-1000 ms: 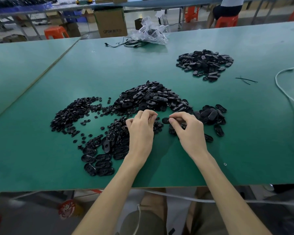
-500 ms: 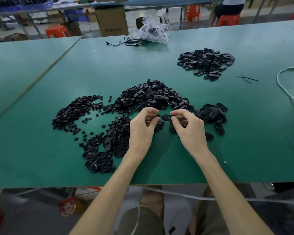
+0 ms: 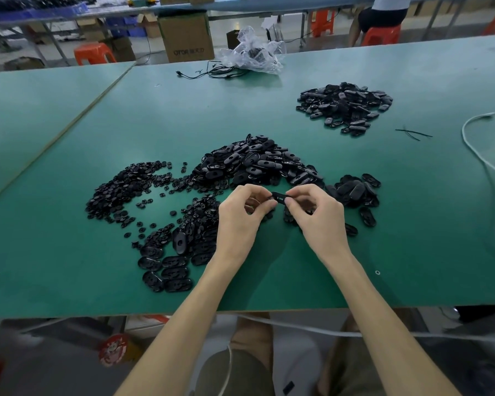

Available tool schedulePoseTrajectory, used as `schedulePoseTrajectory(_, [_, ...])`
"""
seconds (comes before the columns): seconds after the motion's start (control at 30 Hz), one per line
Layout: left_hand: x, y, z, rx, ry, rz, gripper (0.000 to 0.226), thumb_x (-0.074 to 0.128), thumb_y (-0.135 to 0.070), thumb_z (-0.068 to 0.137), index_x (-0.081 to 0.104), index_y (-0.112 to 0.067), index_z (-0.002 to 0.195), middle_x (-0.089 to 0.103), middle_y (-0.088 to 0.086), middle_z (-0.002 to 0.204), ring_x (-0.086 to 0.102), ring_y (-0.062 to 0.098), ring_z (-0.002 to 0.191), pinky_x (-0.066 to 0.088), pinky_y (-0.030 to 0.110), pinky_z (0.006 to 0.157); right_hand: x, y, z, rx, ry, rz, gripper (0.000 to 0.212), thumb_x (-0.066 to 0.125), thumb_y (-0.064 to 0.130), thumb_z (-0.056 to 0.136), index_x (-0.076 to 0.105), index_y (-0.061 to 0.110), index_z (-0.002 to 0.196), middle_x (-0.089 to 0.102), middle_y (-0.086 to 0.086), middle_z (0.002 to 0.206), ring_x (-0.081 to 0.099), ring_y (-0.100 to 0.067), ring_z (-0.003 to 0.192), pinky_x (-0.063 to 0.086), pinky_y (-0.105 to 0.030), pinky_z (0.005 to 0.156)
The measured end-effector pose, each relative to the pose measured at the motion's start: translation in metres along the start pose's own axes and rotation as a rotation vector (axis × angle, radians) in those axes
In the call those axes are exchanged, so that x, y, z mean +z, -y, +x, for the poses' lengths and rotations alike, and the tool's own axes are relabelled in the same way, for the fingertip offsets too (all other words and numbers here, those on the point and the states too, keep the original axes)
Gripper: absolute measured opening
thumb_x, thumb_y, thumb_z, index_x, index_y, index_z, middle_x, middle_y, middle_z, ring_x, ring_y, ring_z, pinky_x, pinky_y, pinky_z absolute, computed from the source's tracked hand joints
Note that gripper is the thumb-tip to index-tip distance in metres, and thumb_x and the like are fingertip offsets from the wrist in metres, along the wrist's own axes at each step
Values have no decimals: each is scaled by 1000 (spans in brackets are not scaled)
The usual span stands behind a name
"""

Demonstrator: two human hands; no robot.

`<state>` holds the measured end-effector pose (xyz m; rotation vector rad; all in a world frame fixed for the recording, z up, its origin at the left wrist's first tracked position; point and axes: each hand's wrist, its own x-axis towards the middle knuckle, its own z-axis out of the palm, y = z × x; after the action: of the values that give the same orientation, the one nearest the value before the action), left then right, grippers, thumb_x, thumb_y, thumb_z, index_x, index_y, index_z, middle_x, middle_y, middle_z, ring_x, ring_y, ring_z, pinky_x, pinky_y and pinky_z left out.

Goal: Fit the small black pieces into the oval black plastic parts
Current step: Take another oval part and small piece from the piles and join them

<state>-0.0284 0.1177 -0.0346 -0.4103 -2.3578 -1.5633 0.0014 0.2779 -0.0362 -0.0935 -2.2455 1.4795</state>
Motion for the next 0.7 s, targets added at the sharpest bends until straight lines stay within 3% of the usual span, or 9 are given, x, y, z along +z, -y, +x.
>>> schedulePoseTrajectory(0.13, [0,0,-1,16,-15,42,12,82,-23,89,70,-24,86,68,-12,87,64,6,80,46,12,72,0,0,-1,1,32,62,12,78,14,92,75,25,96,75,20,86,71,-1,82,50,-9,72])
schedulePoseTrajectory(0.3, [1,0,-2,54,-35,90,16,80,-21,91,67,-21,82,64,-11,84,62,6,76,43,9,67,1,0,-2,-1,81,91,12,79,14,92,76,23,99,76,15,86,73,-8,84,58,-24,78])
schedulePoseTrajectory(0.4, [2,1,-1,46,-34,93,18,80,-21,91,67,-21,79,63,-11,83,63,8,74,44,11,65,-1,0,-2,-11,82,99,13,79,12,92,77,22,99,76,16,89,74,-7,85,60,-27,81])
schedulePoseTrajectory(0.7, [4,1,-2,117,36,141,10,73,-19,97,72,-14,89,63,-8,89,63,10,77,54,29,70,-3,3,-2,-18,98,105,11,78,11,92,76,22,95,76,14,87,73,-11,85,61,-36,83])
